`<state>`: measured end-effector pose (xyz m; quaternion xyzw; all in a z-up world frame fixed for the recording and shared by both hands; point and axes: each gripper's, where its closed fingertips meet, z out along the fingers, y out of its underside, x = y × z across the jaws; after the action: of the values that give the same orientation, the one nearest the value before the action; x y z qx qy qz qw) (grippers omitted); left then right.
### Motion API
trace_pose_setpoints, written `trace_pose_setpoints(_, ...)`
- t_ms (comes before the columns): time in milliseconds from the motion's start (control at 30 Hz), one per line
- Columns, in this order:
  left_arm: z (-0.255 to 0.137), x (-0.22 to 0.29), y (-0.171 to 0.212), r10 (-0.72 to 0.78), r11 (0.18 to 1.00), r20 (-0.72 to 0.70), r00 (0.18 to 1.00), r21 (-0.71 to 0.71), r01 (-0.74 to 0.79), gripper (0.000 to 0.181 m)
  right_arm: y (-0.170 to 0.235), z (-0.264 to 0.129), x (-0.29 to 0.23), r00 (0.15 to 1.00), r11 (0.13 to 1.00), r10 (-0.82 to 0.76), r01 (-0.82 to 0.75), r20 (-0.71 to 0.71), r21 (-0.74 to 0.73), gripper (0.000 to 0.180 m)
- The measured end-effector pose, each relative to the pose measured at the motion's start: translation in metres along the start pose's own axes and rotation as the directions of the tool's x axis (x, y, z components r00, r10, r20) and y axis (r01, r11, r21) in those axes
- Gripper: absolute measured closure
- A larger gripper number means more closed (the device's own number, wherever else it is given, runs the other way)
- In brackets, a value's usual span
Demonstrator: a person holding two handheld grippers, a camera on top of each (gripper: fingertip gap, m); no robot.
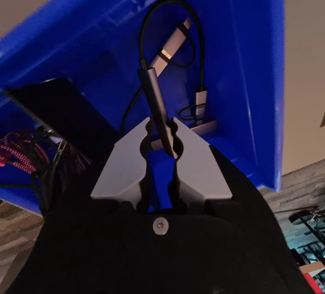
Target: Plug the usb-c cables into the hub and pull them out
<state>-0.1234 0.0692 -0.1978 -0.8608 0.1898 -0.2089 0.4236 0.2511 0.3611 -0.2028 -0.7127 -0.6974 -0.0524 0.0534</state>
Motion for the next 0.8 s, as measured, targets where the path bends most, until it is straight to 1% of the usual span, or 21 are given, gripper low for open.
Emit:
trace_pose_setpoints(67, 0.001, 0.001, 0.000, -0.008, 1.000, -0.011, 1.000, 0.000, 0.008, 0.123, 0.000, 0.014, -0.005, 0.999, 1.000, 0.017, -0.016, 0.039, -0.019, 0.164)
trace_pose_setpoints(100, 0.002, 0.003, 0.000, -0.010, 1.000, -0.017, 1.000, -0.001, 0.010, 0.122, 0.000, 0.017, -0.004, 0.999, 0.999, 0.036, -0.035, 0.035, -0.018, 0.158)
trace_pose_setpoints(133, 0.002, 0.004, 0.000, -0.010, 1.000, -0.022, 1.000, -0.002, 0.010, 0.122, 0.001, 0.016, -0.002, 0.998, 0.998, 0.066, -0.065, 0.025, -0.016, 0.146)
trace_pose_setpoints(200, 0.000, 0.006, -0.003, -0.006, 1.000, -0.028, 1.000, 0.004, 0.006, 0.121, -0.002, 0.009, 0.001, 0.992, 0.991, 0.127, -0.128, 0.014, 0.043, 0.125)
trace_pose_setpoints(300, -0.007, 0.007, -0.010, 0.008, 1.000, -0.018, 1.000, 0.017, -0.007, 0.120, 0.012, -0.012, 0.010, 0.979, 0.980, 0.190, -0.185, -0.078, 0.072, 0.123)
trace_pose_setpoints(400, -0.027, 0.000, -0.027, 0.022, 0.998, 0.031, 0.999, 0.055, -0.024, 0.119, 0.020, -0.051, 0.015, 0.935, 0.934, 0.318, -0.281, -0.156, 0.222, 0.121)
trace_pose_setpoints(433, -0.037, -0.008, -0.032, 0.023, 0.998, 0.074, 0.997, 0.058, -0.028, 0.118, 0.025, -0.065, 0.016, 0.915, 0.910, 0.363, -0.307, -0.179, 0.279, 0.121)
trace_pose_setpoints(467, -0.050, -0.018, -0.036, 0.029, 0.998, 0.128, 0.991, 0.055, -0.036, 0.112, 0.033, -0.079, 0.016, 0.890, 0.882, 0.412, -0.334, -0.197, 0.333, 0.121)
trace_pose_setpoints(533, -0.082, -0.037, -0.047, 0.034, 0.996, 0.217, 0.975, 0.071, -0.051, 0.107, 0.056, -0.103, 0.013, 0.832, 0.821, 0.510, -0.394, -0.219, 0.414, 0.121)
trace_pose_setpoints(600, -0.120, -0.060, -0.051, 0.011, 0.994, 0.321, 0.947, 0.096, -0.044, 0.103, 0.081, -0.116, 0.004, 0.780, 0.751, 0.595, -0.452, -0.195, 0.480, 0.121)
trace_pose_setpoints(700, -0.185, -0.102, -0.041, -0.023, 0.995, 0.513, 0.858, 0.091, -0.027, 0.097, 0.119, -0.114, -0.011, 0.722, 0.696, 0.667, -0.519, -0.181, 0.497, 0.117)
trace_pose_setpoints(767, -0.231, -0.131, -0.024, -0.061, 0.997, 0.619, 0.783, 0.079, 0.015, 0.094, 0.136, -0.100, -0.024, 0.702, 0.666, 0.699, -0.570, -0.135, 0.481, 0.115)
trace_pose_setpoints(800, -0.253, -0.145, -0.014, -0.075, 0.997, 0.665, 0.743, 0.068, 0.039, 0.090, 0.145, -0.091, -0.028, 0.693, 0.663, 0.708, -0.589, -0.132, 0.462, 0.112)
